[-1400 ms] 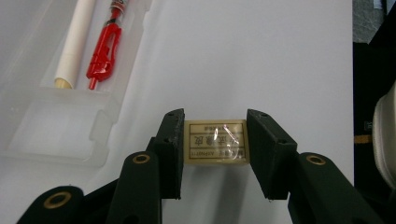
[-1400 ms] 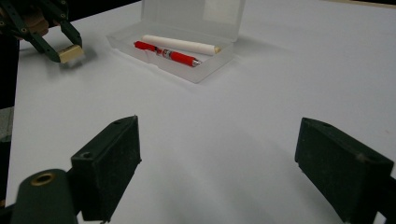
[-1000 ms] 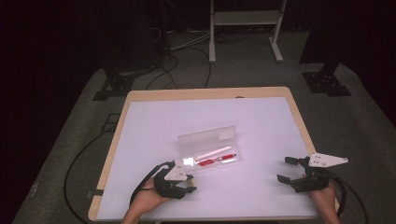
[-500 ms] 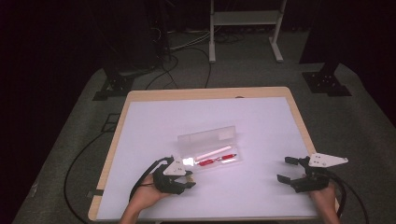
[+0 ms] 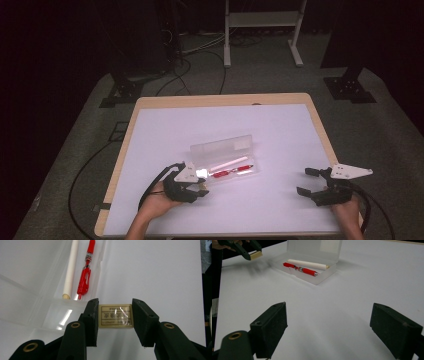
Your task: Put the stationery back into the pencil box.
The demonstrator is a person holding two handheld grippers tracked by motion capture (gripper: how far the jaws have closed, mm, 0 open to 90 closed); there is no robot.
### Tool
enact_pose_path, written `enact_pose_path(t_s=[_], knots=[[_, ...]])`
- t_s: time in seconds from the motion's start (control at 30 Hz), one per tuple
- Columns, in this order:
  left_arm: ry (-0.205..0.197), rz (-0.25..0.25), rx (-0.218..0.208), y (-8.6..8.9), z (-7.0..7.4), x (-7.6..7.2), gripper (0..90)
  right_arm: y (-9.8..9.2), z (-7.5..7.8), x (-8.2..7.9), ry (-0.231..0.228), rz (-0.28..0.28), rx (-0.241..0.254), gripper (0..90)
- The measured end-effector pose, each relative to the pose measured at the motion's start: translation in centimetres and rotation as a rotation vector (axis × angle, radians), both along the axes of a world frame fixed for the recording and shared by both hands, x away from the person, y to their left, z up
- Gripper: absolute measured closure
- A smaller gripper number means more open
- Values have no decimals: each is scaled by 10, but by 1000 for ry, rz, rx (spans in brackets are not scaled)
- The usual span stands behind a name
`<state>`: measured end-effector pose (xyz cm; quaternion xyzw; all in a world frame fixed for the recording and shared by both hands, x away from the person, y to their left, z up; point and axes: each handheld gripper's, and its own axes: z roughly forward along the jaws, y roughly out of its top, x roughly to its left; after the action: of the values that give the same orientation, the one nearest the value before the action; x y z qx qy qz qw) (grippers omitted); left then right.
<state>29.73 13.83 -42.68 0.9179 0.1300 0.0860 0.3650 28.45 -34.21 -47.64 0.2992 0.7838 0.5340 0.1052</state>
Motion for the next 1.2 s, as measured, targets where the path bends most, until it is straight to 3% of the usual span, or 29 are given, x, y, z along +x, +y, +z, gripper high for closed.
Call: enact_pose_path(t_s=[0.87, 1.2], knots=[[-32, 20, 20, -4, 16, 23, 585, 0, 0, 0, -1, 5, -1, 134], [-24, 35, 37, -7, 9, 35, 585, 0, 0, 0, -2, 6, -2, 134]])
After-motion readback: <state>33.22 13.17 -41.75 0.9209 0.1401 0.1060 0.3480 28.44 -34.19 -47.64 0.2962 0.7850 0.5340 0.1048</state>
